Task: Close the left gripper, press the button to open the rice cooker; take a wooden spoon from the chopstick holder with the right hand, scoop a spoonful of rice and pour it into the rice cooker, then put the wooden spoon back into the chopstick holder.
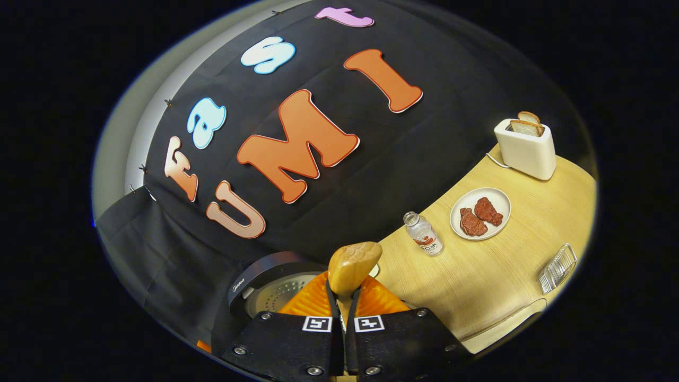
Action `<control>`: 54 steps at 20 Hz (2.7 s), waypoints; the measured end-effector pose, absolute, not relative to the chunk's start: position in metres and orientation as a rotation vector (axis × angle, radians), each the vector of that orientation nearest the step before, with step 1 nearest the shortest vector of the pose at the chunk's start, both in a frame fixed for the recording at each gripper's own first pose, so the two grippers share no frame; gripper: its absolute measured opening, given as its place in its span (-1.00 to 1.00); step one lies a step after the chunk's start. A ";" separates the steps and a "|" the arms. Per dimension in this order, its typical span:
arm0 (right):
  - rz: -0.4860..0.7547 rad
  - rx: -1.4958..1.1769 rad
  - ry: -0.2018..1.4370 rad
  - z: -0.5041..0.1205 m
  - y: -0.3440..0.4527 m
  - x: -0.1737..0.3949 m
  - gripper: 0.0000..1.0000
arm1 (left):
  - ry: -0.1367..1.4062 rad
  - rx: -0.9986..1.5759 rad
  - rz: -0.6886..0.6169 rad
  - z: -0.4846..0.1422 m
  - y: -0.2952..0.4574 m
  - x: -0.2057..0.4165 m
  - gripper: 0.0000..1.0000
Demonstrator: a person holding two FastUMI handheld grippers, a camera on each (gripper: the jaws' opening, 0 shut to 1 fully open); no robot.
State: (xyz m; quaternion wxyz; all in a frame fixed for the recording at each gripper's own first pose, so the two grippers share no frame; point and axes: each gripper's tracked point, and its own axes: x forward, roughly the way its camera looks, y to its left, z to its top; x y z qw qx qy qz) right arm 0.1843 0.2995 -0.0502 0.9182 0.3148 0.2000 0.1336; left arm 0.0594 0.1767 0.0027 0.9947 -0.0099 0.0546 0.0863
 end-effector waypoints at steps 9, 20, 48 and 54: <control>0.315 0.495 0.362 -0.044 0.318 0.180 -0.97 | 0.113 -0.014 0.165 0.000 0.177 0.068 0.99; 0.367 0.280 0.289 -0.041 0.335 0.175 -0.98 | 0.108 -0.030 0.166 0.000 0.188 0.072 0.98; 0.501 0.085 0.246 -0.067 0.347 0.155 -0.97 | 0.084 0.014 0.172 0.017 0.178 0.066 0.96; 0.431 0.255 0.244 -0.035 0.280 0.159 -0.98 | 0.059 0.012 0.161 0.030 0.165 0.066 0.96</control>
